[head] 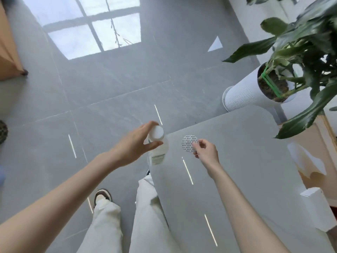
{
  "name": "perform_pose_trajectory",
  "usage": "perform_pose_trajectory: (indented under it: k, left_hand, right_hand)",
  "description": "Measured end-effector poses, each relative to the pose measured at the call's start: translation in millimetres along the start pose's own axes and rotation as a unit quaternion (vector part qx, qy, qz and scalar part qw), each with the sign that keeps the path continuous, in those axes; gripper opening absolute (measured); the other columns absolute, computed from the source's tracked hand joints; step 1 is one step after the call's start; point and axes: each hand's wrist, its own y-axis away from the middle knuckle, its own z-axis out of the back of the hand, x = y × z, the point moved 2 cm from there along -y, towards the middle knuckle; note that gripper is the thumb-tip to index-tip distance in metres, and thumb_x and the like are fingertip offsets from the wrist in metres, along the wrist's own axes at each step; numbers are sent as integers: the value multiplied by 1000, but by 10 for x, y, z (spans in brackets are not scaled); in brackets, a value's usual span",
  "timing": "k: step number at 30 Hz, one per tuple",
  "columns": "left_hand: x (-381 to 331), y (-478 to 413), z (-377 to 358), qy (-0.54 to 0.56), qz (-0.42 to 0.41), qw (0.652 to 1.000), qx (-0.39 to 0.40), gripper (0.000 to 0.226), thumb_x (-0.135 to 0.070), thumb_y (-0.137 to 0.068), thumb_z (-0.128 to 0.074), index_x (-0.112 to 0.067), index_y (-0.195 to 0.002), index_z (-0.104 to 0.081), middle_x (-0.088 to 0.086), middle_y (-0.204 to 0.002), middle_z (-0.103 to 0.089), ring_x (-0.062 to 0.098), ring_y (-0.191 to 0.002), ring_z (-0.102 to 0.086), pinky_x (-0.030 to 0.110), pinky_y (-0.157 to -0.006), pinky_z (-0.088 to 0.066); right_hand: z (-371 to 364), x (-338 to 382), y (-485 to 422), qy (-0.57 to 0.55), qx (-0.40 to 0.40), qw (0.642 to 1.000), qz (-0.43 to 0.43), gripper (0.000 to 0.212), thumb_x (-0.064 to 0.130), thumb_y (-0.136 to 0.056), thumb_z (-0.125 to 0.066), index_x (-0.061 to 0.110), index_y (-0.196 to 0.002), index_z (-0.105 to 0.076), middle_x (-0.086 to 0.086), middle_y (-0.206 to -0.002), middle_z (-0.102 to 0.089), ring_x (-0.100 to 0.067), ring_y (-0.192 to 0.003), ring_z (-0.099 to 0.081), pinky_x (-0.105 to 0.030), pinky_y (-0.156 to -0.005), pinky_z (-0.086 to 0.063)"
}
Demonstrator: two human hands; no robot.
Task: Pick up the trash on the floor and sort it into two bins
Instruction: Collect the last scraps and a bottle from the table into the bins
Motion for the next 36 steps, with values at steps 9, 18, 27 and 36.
perform_pose_trajectory:
  k: [9, 18, 27, 36]
  left_hand:
    - [709, 1771, 891, 113, 95, 975, -167, 44, -42, -83, -65, -25, -118, -44, -6, -106, -59, 17, -95, -57, 44, -91, -47]
    - [2061, 4270, 1390, 222, 231, 876, -360, 36, -30, -80, -72, -22, -106, -48, -6, -97, -61, 16, -97, -58, 31, -85, -47]
    - [3137, 5999, 1777, 280, 323, 752, -502, 30, -30, -81, -71, -28, -99, -47, -10, -95, -61, 17, -93, -60, 27, -78, -47]
    - [4215, 6625, 2236, 276, 383, 653, -592, 35, -21, -82, -71, -18, -106, -47, -5, -98, -56, 14, -89, -53, 5, -67, -39]
  right_hand:
    - [-893, 1009, 1324, -38, 98, 992, 67, 13, 12, -93, -57, 10, -105, -54, 0, -81, -59, -15, -67, -56, -26, -68, -49]
    - [-2692, 1377, 2904, 15, 223, 968, 118, 11, 6, -93, -54, 6, -102, -60, -2, -78, -60, -12, -61, -54, -18, -59, -51]
    - [-4709, 1627, 4126, 138, 343, 916, 153, 5, 6, -94, -55, 9, -97, -56, -5, -79, -60, -12, -58, -54, -17, -56, -51]
    - [-6507, 1992, 4578, 231, 406, 869, 162, 5, 6, -94, -53, 8, -98, -53, -5, -76, -58, -14, -60, -51, -23, -63, -49]
